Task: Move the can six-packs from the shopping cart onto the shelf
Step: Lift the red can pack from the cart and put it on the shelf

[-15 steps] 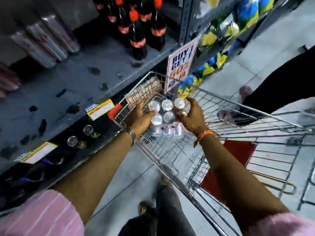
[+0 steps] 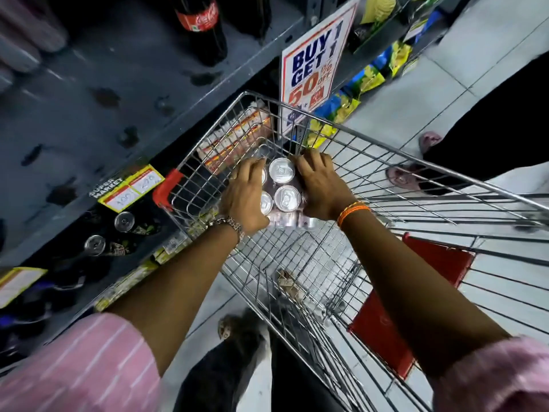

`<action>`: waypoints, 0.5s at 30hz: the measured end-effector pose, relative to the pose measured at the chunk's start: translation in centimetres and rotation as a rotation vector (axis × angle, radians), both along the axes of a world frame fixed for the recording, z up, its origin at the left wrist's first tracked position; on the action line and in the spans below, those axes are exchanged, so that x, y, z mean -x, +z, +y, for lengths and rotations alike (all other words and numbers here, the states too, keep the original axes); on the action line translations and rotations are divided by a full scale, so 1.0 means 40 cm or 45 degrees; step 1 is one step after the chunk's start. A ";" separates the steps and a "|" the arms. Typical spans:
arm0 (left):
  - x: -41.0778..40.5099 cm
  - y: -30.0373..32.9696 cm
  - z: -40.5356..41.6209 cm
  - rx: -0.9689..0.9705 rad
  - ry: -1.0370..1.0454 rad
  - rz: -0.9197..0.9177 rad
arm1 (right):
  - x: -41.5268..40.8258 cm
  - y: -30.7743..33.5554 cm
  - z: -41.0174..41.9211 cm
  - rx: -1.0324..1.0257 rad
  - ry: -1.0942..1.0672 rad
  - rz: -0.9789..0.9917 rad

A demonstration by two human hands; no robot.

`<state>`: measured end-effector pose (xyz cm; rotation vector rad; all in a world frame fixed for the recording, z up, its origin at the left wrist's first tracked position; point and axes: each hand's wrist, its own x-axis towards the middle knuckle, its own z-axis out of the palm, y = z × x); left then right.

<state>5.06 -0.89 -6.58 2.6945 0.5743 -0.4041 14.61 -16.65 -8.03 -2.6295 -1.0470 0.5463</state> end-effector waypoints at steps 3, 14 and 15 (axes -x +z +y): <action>-0.007 0.005 0.004 0.017 -0.049 0.026 | 0.010 0.007 0.001 -0.049 -0.038 0.040; 0.075 0.156 0.044 0.219 0.049 -0.072 | 0.058 0.157 0.012 -0.041 -0.022 0.061; 0.094 0.190 0.053 0.229 0.065 -0.085 | 0.063 0.199 0.020 -0.029 0.007 0.067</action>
